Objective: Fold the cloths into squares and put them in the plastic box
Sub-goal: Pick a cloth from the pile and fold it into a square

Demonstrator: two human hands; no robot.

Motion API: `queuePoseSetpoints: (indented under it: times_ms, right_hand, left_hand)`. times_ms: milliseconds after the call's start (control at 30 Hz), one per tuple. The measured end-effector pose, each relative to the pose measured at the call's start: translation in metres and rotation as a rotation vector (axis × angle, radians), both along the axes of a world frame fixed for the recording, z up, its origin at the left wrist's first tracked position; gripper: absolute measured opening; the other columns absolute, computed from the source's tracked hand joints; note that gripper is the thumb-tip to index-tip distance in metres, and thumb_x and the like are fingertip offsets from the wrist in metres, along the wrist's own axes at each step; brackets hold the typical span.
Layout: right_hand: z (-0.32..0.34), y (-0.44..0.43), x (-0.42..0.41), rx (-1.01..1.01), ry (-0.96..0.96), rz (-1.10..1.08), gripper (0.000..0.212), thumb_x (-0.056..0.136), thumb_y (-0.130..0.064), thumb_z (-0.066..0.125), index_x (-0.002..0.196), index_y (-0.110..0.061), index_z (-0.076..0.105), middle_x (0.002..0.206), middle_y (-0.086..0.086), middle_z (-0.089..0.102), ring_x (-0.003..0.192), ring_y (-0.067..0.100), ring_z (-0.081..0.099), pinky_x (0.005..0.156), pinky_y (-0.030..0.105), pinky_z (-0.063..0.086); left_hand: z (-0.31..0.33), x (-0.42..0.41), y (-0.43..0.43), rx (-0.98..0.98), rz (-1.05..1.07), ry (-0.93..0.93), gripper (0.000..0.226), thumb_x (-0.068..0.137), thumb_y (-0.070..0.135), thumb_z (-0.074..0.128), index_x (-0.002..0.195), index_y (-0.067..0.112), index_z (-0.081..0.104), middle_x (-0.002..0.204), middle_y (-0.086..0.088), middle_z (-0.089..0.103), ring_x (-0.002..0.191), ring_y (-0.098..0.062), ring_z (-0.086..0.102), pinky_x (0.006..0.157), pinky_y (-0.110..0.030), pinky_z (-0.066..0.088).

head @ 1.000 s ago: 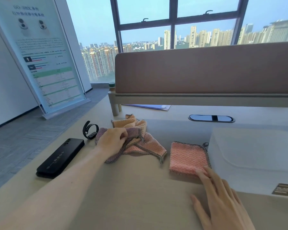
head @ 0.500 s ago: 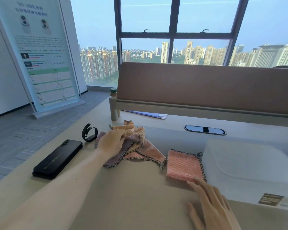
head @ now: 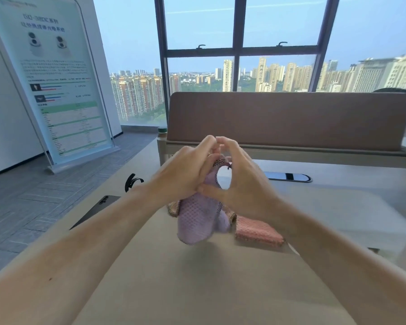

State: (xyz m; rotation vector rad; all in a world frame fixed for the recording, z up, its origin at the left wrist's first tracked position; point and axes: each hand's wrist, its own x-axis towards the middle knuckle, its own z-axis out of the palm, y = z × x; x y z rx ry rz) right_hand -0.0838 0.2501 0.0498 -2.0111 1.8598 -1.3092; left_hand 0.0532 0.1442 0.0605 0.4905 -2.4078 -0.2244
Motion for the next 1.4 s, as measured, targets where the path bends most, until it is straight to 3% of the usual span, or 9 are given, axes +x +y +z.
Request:
queuePoseSetpoints:
  times_ms: [133,267,500,667,933,1100,1167,1300,1400]
  right_hand:
    - [0.01,0.017,-0.028,0.192,0.045,0.096,0.062,0.077,-0.034,0.084,0.131,-0.033,0.053,0.109,-0.012,0.076,0.107,0.007,0.067,0.097,0.039,0.05]
    - [0.003,0.034,-0.039,0.205,0.041,0.1,0.004,0.089,-0.015,0.073,0.089,-0.019,0.073,0.082,0.005,0.077,0.071,0.01,0.067,0.07,0.032,0.054]
    - [0.021,0.068,-0.066,0.193,0.204,-0.071,0.017,0.095,-0.013,0.061,0.082,-0.019,0.071,0.072,-0.007,0.068,0.06,0.003,0.052,0.062,0.014,0.042]
    - [0.037,0.085,-0.077,0.153,0.291,-0.112,0.019,0.095,-0.015,0.064,0.079,-0.025,0.069,0.072,-0.01,0.067,0.063,-0.001,0.056,0.063,0.012,0.041]
    - [0.089,0.145,-0.084,0.11,-0.077,-0.006,0.01,0.092,-0.013,0.071,0.096,-0.006,0.076,0.089,0.013,0.077,0.076,0.012,0.073,0.073,0.022,0.061]
    - [0.108,0.154,-0.083,0.087,-0.25,-0.008,0.009,0.091,-0.015,0.07,0.096,-0.008,0.073,0.078,0.0,0.078,0.069,0.011,0.075,0.062,0.02,0.06]
    - [0.095,0.146,-0.086,0.14,-0.225,-0.015,0.009,0.092,-0.015,0.069,0.094,-0.008,0.073,0.078,0.003,0.077,0.068,0.012,0.073,0.063,0.023,0.062]
    - [0.026,0.121,-0.103,0.271,-0.103,-0.108,0.009,0.095,-0.01,0.068,0.092,-0.003,0.072,0.078,0.01,0.069,0.058,0.011,0.068,0.054,0.027,0.061]
    - [-0.043,0.102,-0.11,0.349,0.1,-0.188,0.009,0.095,-0.012,0.067,0.086,-0.012,0.07,0.079,0.001,0.071,0.052,0.014,0.07,0.059,0.037,0.059]
  left_hand:
    - [0.002,0.008,0.023,0.217,-0.023,0.042,0.019,0.1,0.047,0.054,0.099,0.029,0.049,0.064,0.004,0.065,0.056,-0.01,0.053,0.058,-0.033,0.042]
    - [-0.006,0.005,0.042,0.339,-0.084,-0.029,0.027,0.091,0.043,0.07,0.102,0.03,0.05,0.066,0.011,0.057,0.057,-0.007,0.046,0.06,-0.032,0.041]
    - [-0.023,0.016,0.036,0.155,0.106,-0.122,0.023,0.093,0.008,0.059,0.098,0.029,0.062,0.093,0.009,0.073,0.084,-0.011,0.068,0.077,-0.037,0.057]
    - [-0.006,0.037,0.037,0.165,0.157,-0.098,0.003,0.093,0.026,0.071,0.094,0.027,0.074,0.088,0.01,0.076,0.082,-0.001,0.069,0.075,-0.026,0.053]
    - [0.061,0.081,0.087,0.429,0.008,0.18,0.013,0.095,0.022,0.066,0.095,0.023,0.079,0.086,0.004,0.08,0.077,-0.014,0.076,0.075,-0.036,0.065]
    - [0.068,0.084,0.097,0.526,0.001,0.272,0.014,0.095,0.026,0.067,0.093,0.022,0.08,0.087,-0.005,0.08,0.075,-0.023,0.073,0.075,-0.043,0.065]
    - [0.051,0.077,0.089,0.543,0.051,0.201,0.015,0.095,0.029,0.067,0.09,0.02,0.078,0.087,-0.01,0.079,0.071,-0.023,0.072,0.076,-0.044,0.065]
    - [-0.011,0.056,0.071,0.636,0.142,0.031,0.021,0.097,0.027,0.066,0.09,0.008,0.068,0.067,-0.005,0.075,0.051,-0.009,0.067,0.047,-0.014,0.051]
    - [-0.068,0.04,0.056,0.724,0.176,-0.112,0.021,0.098,0.022,0.066,0.089,0.003,0.066,0.058,0.002,0.068,0.046,-0.005,0.065,0.045,-0.016,0.051]
